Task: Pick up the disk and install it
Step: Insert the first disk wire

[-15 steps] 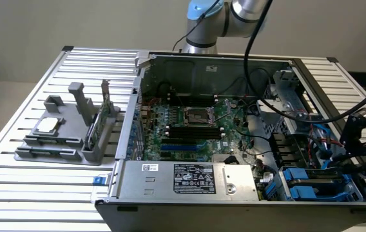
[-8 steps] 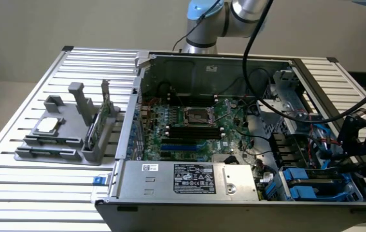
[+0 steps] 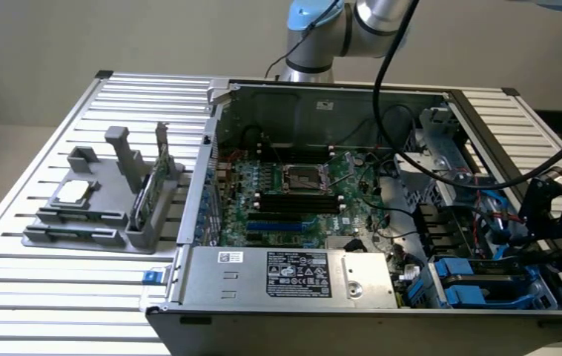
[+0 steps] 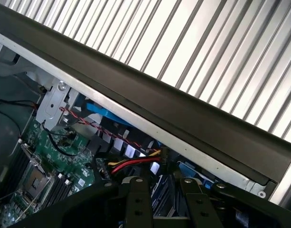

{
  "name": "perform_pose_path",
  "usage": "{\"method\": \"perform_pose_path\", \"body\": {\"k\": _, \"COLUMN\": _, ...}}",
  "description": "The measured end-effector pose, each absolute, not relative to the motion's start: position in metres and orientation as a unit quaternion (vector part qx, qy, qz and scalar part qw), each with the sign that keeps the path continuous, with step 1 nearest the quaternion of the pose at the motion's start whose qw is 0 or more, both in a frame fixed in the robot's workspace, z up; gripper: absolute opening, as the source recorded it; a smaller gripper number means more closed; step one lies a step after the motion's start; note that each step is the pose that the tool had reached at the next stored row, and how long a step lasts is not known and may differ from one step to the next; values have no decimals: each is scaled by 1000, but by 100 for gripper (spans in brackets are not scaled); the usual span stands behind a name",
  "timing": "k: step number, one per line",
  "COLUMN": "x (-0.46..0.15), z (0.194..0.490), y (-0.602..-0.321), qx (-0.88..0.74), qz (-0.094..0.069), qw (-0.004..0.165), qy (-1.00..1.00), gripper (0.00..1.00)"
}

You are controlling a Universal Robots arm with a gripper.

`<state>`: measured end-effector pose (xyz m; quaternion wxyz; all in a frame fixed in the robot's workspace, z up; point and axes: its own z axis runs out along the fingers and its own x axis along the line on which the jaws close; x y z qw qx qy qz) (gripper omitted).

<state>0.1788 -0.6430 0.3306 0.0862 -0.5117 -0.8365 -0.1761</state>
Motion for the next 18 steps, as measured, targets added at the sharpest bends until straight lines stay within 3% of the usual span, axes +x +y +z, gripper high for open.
{"method": "perform_pose_path", "body": {"k": 8, "x": 177, "z": 329, "y": -643, "qx": -514, "qz": -181, "qw": 77, "qy": -835, "gripper": 29}}
{"method": "perform_pose_path", "body": {"k": 12, "x": 175, "z": 329, "y": -643, "qx": -517, "qz": -182, "qw": 76, "qy": -833, "gripper": 18}}
{"method": "perform_pose_path", "body": {"k": 18, "x": 172, "z": 329, "y": -643, "qx": -521, "qz": -182, "qw": 76, "qy": -831, "gripper": 18}}
